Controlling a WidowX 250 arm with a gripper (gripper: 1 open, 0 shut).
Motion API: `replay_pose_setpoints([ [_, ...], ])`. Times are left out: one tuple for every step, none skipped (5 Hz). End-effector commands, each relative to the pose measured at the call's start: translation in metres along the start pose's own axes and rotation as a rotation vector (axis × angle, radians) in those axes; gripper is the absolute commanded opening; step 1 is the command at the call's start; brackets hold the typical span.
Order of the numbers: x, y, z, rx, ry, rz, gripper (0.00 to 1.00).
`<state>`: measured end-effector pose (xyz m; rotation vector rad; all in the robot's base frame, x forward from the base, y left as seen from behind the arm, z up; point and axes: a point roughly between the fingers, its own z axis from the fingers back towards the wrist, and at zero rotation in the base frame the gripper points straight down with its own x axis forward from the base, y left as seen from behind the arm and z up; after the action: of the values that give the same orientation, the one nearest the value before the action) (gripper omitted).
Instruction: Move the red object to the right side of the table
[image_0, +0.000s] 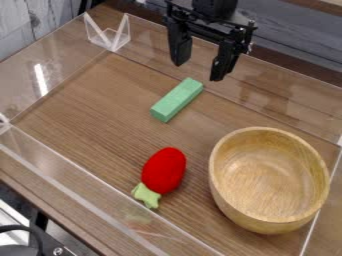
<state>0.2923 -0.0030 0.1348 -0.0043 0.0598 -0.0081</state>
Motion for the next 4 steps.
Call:
replay_pose_setpoints([
  [-0.002,0.004,-0.007,0.001,0.019,-0.005,1.00],
  [-0.013,0.028,-0.013,-0.007,0.020,0.009,1.00],
  [-0.031,0.065,-0.015,-0.002,-0.007,0.047,1.00],
  [-0.042,0.107,-0.012,0.005,-0.033,0.100,1.00],
])
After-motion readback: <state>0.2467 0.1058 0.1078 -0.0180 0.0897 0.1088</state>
